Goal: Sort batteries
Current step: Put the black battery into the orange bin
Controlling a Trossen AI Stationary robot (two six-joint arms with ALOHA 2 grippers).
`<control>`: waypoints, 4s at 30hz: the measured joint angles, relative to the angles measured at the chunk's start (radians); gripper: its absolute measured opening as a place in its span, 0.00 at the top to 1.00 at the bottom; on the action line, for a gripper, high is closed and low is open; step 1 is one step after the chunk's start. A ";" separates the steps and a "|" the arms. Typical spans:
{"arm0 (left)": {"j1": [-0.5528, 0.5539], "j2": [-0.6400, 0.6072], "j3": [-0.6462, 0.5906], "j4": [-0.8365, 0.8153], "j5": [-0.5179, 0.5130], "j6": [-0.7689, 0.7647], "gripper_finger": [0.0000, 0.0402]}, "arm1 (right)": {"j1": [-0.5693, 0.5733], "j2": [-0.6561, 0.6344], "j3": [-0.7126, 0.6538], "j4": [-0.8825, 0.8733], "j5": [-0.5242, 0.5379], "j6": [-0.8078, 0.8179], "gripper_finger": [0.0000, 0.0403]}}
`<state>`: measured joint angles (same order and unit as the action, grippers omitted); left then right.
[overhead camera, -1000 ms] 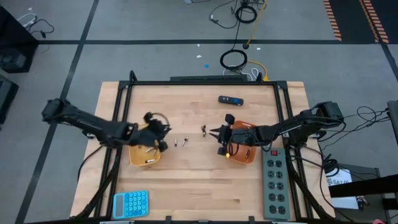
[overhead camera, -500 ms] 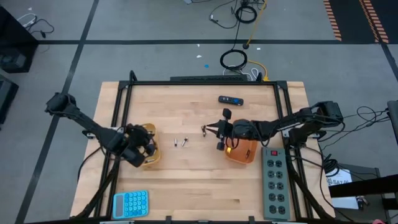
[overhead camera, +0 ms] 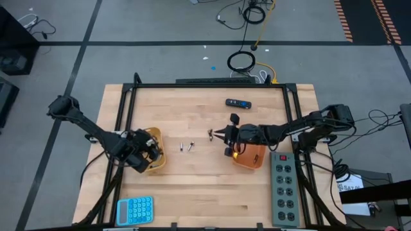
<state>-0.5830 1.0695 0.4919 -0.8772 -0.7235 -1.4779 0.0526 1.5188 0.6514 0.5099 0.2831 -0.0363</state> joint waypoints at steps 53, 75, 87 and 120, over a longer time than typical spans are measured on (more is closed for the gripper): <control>0.247 0.000 -0.284 1.444 0.084 1.284 0.46 | -0.246 0.394 0.472 -0.676 -0.235 0.046 0.67; 0.249 0.000 -0.270 1.456 0.047 1.288 0.46 | -0.191 0.314 0.471 -0.714 0.109 -0.065 0.97; 0.290 0.000 -0.269 1.610 -0.068 1.466 0.46 | 0.102 0.106 0.471 -1.341 0.292 0.373 0.97; 0.348 0.000 -0.269 1.634 0.084 1.558 0.46 | -0.254 0.191 0.522 -1.169 -0.119 0.298 0.61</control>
<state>-0.2352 1.0695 0.2226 0.7566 -0.6395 0.0805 -0.2018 1.7098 1.1732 -0.6596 0.1646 0.2614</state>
